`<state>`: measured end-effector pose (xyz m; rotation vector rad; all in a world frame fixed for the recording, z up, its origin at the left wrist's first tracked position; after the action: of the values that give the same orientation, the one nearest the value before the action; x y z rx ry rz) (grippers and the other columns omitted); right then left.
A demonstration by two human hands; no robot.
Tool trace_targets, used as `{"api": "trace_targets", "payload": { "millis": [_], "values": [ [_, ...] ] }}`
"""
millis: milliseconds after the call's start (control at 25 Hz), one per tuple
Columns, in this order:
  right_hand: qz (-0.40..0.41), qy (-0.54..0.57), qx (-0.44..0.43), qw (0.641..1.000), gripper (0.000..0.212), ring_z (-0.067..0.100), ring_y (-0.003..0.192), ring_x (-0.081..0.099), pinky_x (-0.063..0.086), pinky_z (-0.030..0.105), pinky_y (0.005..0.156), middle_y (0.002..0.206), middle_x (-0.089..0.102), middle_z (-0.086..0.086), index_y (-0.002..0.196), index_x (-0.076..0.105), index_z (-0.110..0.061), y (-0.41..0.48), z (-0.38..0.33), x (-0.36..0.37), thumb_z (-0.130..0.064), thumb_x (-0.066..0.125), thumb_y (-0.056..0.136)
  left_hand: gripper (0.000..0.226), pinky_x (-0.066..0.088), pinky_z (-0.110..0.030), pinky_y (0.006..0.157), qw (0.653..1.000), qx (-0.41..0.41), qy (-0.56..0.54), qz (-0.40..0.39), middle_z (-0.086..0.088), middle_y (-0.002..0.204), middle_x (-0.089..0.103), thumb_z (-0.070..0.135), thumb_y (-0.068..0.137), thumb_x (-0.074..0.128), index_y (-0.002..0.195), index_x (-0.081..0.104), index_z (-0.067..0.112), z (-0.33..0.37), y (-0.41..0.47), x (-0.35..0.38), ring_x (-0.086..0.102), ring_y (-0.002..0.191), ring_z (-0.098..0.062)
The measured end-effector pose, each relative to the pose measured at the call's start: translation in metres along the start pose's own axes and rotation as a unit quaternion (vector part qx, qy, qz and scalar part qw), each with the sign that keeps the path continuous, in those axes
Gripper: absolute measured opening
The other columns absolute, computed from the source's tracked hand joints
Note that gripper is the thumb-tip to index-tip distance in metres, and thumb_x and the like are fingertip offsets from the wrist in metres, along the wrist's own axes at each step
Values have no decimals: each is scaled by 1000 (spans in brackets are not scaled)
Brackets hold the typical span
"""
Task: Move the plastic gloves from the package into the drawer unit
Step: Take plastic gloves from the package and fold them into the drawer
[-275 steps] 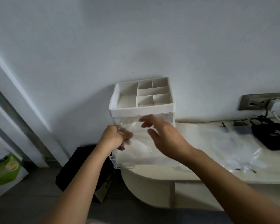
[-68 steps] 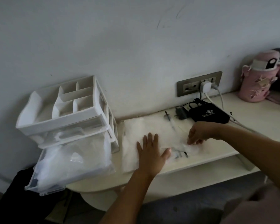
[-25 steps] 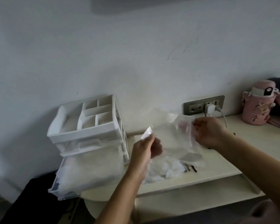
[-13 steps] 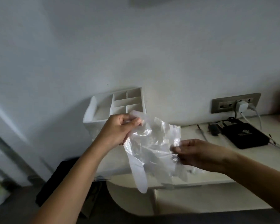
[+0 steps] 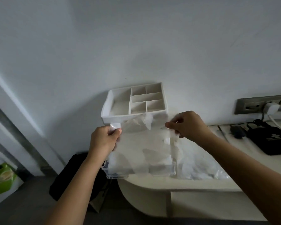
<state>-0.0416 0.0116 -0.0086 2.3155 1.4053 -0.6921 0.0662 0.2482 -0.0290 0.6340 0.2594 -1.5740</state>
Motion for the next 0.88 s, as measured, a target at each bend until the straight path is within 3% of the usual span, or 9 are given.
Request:
{"api": "trace_targets", "payload": {
  "millis": [80, 200, 240, 320, 440, 520, 720, 800, 880],
  "values": [
    [65, -85, -38, 994, 14, 8, 71, 56, 42, 18, 61, 84, 65, -4, 100, 66, -14, -7, -8, 5, -16, 62, 87, 23, 37, -13, 35, 1000, -13, 17, -6, 3, 49, 60, 16, 89, 63, 69, 64, 5, -6, -1, 4, 41, 27, -4],
    [170, -126, -180, 961, 41, 14, 105, 47, 37, 19, 84, 116, 56, 0, 114, 60, -16, -37, -35, 22, 5, 48, 81, 25, 48, -21, 45, 998, -19, 51, -7, -7, 59, 66, 17, 91, 61, 68, 63, 7, -11, 1, 10, 51, 34, -10],
    [149, -109, -232, 955, 44, 13, 108, 47, 37, 17, 87, 118, 57, -1, 112, 62, -16, -47, -47, 33, 8, 46, 80, 27, 52, -26, 54, 997, -13, 73, -12, -10, 63, 68, 18, 91, 58, 67, 63, 6, -12, 3, 11, 58, 43, -17],
    [16, -95, -274, 957, 48, 8, 114, 51, 36, 11, 93, 124, 58, -4, 115, 63, -19, -54, -62, 63, 9, 42, 83, 31, 54, -32, 62, 995, -2, 102, -21, -14, 65, 69, 18, 91, 52, 69, 65, 0, -12, 3, 14, 64, 56, -29],
    [-157, -123, -191, 961, 52, 13, 130, 43, 33, 19, 104, 143, 46, -2, 137, 47, -20, -39, -56, 98, 1, 38, 91, 25, 51, -28, 50, 996, -9, 89, -27, -15, 65, 68, 16, 90, 56, 76, 66, -2, -16, 0, 18, 61, 48, -24],
    [-206, -153, -129, 958, 49, 19, 131, 42, 33, 25, 106, 145, 43, 4, 140, 42, -16, -27, -43, 110, -3, 37, 94, 20, 54, -32, 53, 994, 3, 110, -22, -12, 67, 68, 17, 90, 61, 77, 66, 2, -18, -1, 19, 62, 53, -24],
    [-179, -263, -98, 943, 48, 25, 119, 50, 39, 34, 104, 132, 53, 8, 133, 46, -12, -8, -22, 128, -21, 58, 87, 21, 53, -34, 64, 979, 42, 201, -6, -11, 71, 69, 14, 86, 63, 67, 61, 4, -14, -5, 10, 65, 66, -27],
    [-197, -297, -89, 930, 56, 25, 120, 49, 37, 36, 106, 131, 53, 6, 132, 47, -14, -7, -16, 133, -30, 67, 82, 9, 48, -32, 70, 963, 55, 265, 14, -7, 89, 70, 19, 87, 64, 83, 62, 10, -5, -10, 5, 64, 84, -24],
    [-206, -306, -79, 926, 49, 24, 117, 51, 37, 35, 105, 127, 56, 6, 127, 51, -14, -8, -14, 137, -32, 65, 84, 19, 46, -30, 77, 951, 85, 293, 56, -1, 103, 64, 23, 87, 66, 103, 59, 14, 7, -14, 0, 60, 97, -21]
  ]
}}
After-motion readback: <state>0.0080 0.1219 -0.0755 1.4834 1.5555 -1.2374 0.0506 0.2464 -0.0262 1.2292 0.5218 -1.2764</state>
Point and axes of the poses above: each hand's wrist, its own y-axis towards the middle knuckle, its own x-axis out of the palm, z = x × y, the point moved 3 cm from there along y, towards the middle knuckle
